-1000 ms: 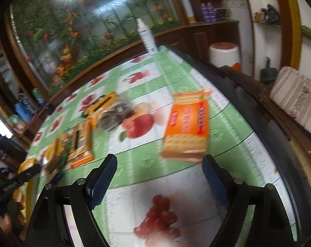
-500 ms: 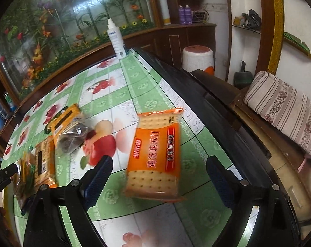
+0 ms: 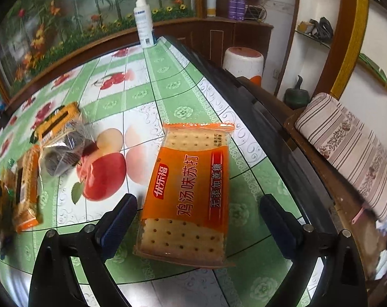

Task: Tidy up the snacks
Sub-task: 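Grasp the yellow salted-egg biscuit pack with left tool while right grasps orange cracker pack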

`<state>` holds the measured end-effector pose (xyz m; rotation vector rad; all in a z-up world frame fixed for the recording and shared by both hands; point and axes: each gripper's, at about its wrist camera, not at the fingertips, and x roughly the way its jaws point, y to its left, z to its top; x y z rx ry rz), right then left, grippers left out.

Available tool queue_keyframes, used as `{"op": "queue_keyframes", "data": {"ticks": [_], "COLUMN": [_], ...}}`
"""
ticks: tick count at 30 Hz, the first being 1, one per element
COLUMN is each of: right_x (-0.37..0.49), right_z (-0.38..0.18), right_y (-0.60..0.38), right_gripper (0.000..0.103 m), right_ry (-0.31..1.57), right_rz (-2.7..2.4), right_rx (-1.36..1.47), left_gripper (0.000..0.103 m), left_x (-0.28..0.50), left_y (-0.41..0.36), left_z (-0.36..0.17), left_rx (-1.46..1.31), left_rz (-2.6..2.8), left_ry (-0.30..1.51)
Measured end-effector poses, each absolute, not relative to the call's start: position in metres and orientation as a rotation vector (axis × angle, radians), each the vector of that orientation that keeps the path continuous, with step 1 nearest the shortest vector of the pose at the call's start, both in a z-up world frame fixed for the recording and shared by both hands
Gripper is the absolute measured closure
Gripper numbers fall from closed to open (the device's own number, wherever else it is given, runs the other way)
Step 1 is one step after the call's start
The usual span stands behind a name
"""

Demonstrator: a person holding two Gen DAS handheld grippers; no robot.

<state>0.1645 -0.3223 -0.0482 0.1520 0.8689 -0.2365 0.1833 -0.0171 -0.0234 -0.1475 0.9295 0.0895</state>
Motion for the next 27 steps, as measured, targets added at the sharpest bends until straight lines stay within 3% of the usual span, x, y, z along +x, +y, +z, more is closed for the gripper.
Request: {"op": "queue_keyframes", "data": {"ticks": [2,5,7,10,27], "right_x": [0.165,0.165,0.164,0.163,0.143], "right_z": [-0.048,-0.046,-0.045,-0.044,-0.033], "right_y": [-0.319,-0.313,-0.31,-0.311,-0.317], "right_gripper": [0.01,0.029,0.038,0.045,0.046], "right_ry": [0.868,0.856,0.851,0.846,0.788], "right_rz": [-0.225,-0.203,-0.193,-0.177,-0.082], "right_rx": [0.136,0.11,0.1,0.108,0.217], "left_gripper": [0.022,0.03,0.031,0.032,0.032], "left_x": [0.181,0.179,0.178,0.173,0.14], "left_y": [-0.016,-0.012,-0.01,-0.01,-0.006], "left_z": [-0.023,-0.02,-0.02,-0.019,0.002], "left_rx": [-0.139,-0.151,-0.16,-0.152,-0.117], "left_rz": [0.083,0.066,0.04,0.021,0.022], "left_ry": [0.917,0.904,0.901,0.89,0.821]}}
